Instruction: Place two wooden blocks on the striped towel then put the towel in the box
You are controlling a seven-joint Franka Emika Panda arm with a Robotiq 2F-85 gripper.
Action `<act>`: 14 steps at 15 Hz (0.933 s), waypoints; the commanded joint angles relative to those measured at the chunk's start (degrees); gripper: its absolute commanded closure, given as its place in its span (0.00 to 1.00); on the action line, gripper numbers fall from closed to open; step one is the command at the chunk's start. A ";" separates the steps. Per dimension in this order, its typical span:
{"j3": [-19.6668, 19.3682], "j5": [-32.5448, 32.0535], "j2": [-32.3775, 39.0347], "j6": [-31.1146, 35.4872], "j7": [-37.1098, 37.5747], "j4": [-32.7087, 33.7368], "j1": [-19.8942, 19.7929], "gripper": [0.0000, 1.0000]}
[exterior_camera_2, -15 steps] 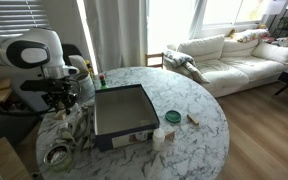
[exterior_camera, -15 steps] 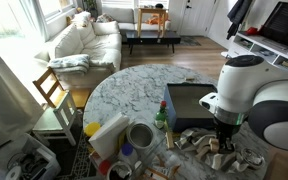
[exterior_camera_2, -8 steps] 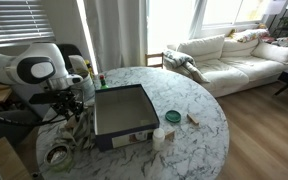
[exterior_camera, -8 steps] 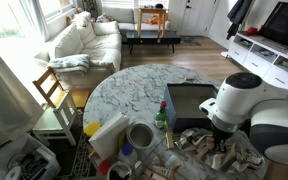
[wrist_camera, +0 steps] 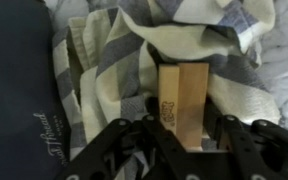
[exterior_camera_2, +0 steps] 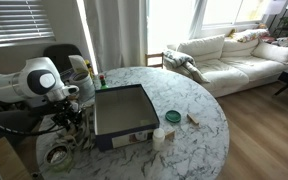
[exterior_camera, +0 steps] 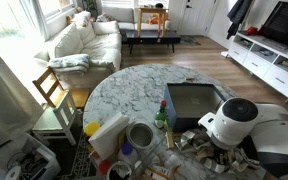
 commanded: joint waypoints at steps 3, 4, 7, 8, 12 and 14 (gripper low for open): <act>1.17 12.98 8.17 8.87 -7.18 0.07 0.32 0.81; 1.79 17.68 8.46 9.60 -10.65 0.05 0.28 0.81; 3.81 28.84 6.95 8.58 -19.46 0.07 0.19 0.81; 3.28 28.39 5.12 6.92 -19.47 0.10 0.52 0.81; 0.22 18.78 0.09 0.98 -14.53 -0.32 1.69 0.81; -0.45 14.14 -1.04 -0.87 -12.23 -0.35 1.66 0.81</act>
